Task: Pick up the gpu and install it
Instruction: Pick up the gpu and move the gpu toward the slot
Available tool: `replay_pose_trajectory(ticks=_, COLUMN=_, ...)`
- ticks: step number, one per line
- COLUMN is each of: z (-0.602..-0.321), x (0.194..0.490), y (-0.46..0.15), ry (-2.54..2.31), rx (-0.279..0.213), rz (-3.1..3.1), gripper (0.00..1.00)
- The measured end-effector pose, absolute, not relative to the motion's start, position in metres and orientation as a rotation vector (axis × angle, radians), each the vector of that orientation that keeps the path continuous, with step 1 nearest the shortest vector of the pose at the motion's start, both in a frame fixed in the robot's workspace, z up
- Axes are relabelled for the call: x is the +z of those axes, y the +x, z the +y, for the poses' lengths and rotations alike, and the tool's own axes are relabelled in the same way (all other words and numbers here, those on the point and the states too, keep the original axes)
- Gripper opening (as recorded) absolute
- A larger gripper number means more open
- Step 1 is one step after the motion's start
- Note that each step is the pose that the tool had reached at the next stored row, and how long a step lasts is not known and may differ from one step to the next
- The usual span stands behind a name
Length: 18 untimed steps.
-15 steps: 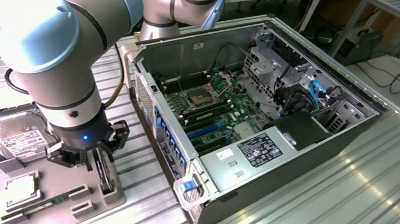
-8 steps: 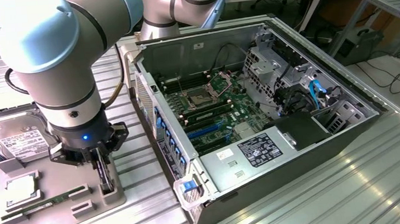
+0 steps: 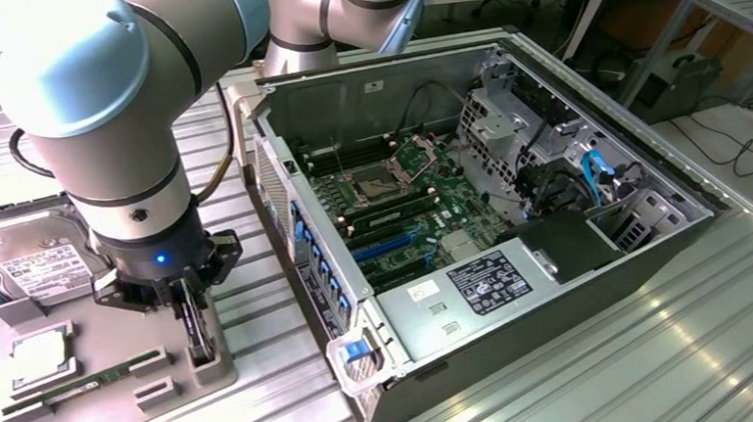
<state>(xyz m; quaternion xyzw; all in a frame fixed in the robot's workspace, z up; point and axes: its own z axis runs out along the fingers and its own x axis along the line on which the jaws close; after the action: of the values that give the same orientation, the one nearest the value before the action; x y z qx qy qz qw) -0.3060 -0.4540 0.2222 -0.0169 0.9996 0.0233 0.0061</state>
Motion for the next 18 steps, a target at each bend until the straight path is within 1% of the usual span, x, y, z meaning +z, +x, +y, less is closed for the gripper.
replay_pose_trajectory(ticks=18, z=-0.454, x=0.2323, y=-0.306, ry=-0.053, rx=0.073, rz=3.128, gripper=0.27)
